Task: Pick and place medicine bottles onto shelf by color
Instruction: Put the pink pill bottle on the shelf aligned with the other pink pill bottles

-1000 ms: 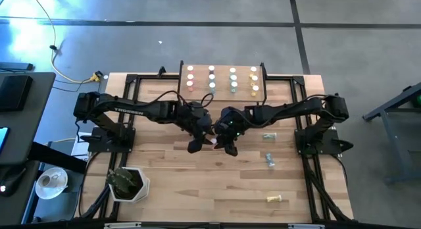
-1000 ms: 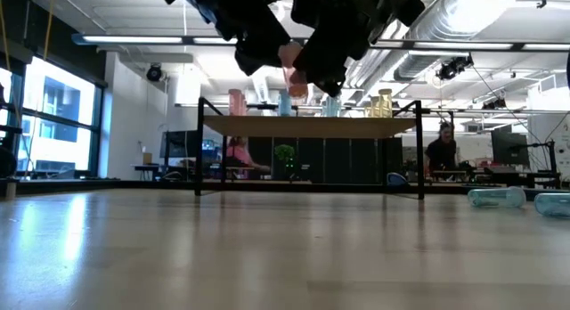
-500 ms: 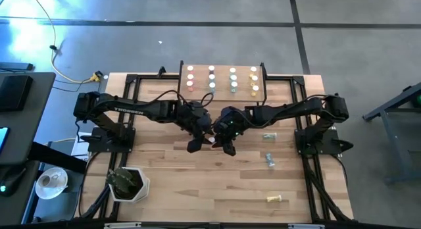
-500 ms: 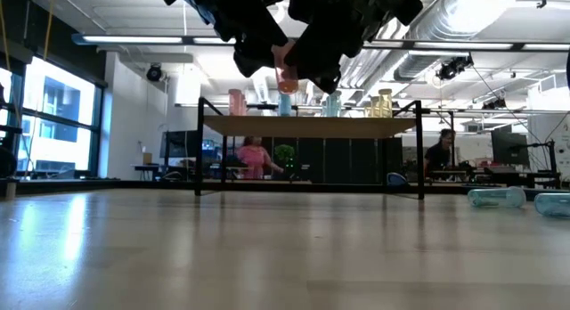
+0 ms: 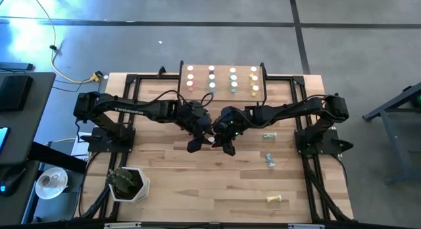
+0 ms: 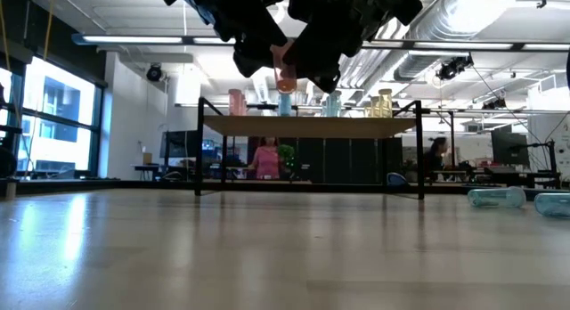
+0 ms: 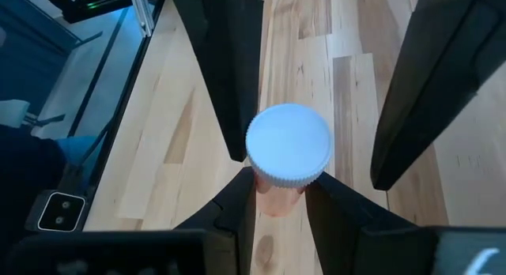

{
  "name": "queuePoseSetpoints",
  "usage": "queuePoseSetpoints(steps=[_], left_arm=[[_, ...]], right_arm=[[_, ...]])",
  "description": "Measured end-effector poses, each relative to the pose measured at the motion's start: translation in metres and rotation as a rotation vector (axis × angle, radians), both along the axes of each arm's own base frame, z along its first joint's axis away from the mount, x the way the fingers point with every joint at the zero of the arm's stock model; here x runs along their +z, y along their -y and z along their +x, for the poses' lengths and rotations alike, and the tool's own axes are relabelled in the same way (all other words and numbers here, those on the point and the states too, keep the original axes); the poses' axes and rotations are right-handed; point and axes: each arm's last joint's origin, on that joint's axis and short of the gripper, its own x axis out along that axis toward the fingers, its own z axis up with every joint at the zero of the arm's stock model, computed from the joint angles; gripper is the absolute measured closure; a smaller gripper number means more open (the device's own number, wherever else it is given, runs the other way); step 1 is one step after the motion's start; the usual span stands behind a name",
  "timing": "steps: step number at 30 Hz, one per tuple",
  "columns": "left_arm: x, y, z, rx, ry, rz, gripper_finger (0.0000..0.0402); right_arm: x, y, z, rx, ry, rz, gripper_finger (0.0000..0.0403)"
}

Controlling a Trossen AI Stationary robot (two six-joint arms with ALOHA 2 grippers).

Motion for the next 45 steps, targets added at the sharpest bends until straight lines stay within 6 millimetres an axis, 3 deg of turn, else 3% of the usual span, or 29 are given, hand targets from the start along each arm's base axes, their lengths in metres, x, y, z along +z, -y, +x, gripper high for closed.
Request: queuePoseSetpoints(steps=[15,28,39,45], left_arm=[[0.0000,0.0004,0.0000,-0.003,0.000,-0.003,0.0283],[0.0000,0.0001,0.0000,-0.001,0.000,0.000,0.0287],[-0.0001,-0.0004,0.0000,0.011,-0.001,0.011,0.0287],[0.0008,-0.0007,0.0006,0.017,0.006,0.016,0.0287]], right_arm=[[0.0002,0.0002,-0.0001,-0.003,0.000,-0.003,0.0316],[0.0003,0.0005,-0.0001,-0.002,0.006,-0.021,0.0314],[0.0008,0.0015,-0.0016,-0.028,-0.007,-0.037,0.0235],[0.0086,0.0014,-0.0082,-0.028,-0.011,-0.037,0.0222]])
